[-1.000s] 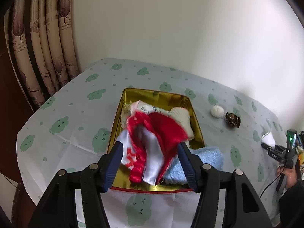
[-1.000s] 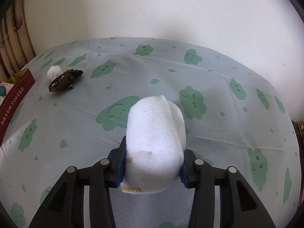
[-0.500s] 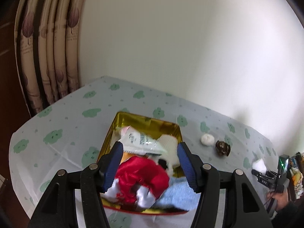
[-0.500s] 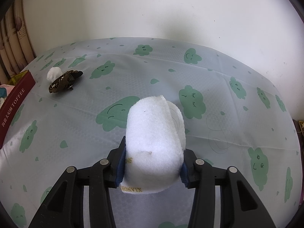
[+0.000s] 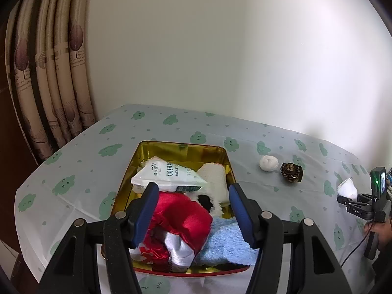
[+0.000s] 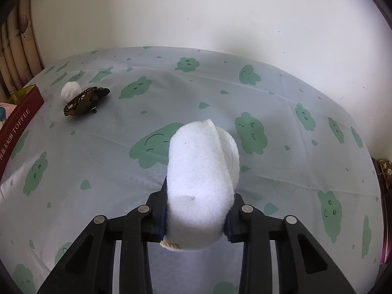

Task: Organize soft objects
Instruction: 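Carry the white folded sock into the tin and open the right gripper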

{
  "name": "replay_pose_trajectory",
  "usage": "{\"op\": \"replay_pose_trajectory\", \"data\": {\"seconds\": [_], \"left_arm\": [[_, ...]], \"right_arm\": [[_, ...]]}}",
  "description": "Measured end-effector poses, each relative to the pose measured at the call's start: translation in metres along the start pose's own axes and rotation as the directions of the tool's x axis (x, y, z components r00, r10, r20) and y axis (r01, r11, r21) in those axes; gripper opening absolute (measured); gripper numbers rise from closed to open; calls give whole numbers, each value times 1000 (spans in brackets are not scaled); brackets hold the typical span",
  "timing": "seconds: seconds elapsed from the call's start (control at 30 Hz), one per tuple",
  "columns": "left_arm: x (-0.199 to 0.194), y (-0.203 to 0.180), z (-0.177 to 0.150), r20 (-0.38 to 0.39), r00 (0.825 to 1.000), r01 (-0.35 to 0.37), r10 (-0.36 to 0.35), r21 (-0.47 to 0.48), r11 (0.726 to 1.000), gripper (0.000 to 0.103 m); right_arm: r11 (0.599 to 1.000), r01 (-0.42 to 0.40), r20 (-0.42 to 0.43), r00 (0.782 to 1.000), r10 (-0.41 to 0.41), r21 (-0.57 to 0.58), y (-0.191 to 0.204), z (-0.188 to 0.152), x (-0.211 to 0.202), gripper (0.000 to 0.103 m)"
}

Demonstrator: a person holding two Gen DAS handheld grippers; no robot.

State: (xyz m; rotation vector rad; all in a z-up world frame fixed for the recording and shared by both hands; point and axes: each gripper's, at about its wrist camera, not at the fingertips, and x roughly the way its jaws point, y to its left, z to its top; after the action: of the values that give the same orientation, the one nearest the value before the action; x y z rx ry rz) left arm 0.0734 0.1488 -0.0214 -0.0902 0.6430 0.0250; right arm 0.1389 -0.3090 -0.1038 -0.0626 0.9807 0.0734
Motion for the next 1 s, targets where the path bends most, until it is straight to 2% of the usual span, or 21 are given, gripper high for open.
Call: {"op": "replay_pose_trajectory", "data": {"seconds": [0.3,0.43,0.53,0.73,0.83,1.0], "left_arm": [[-6,20,-6,29,1000,-8,10,-55,998,61],[-7,22,-8,41,998,-43,45,-43,998,61],[-12,26,-9,67,998,-15,21,-84,996,61],[-23,29,-11,122,991,-54,63,-79,995,61],[-23,40,-10,120,992,-28,44,-134,991,61],[-23,53,-10,122,990,-45,68,-189,981,61]], "right_arm": [[998,-19,15,1000,20,-63,37,7,-17,29],[995,-44,29,998,47,-93,64,16,-25,29],[989,-66,40,997,72,-133,88,23,-32,29],[968,-129,58,988,145,-215,138,41,-46,29],[951,-166,68,980,189,-262,165,49,-54,29],[918,-231,73,961,268,-321,206,62,-67,29]]}}
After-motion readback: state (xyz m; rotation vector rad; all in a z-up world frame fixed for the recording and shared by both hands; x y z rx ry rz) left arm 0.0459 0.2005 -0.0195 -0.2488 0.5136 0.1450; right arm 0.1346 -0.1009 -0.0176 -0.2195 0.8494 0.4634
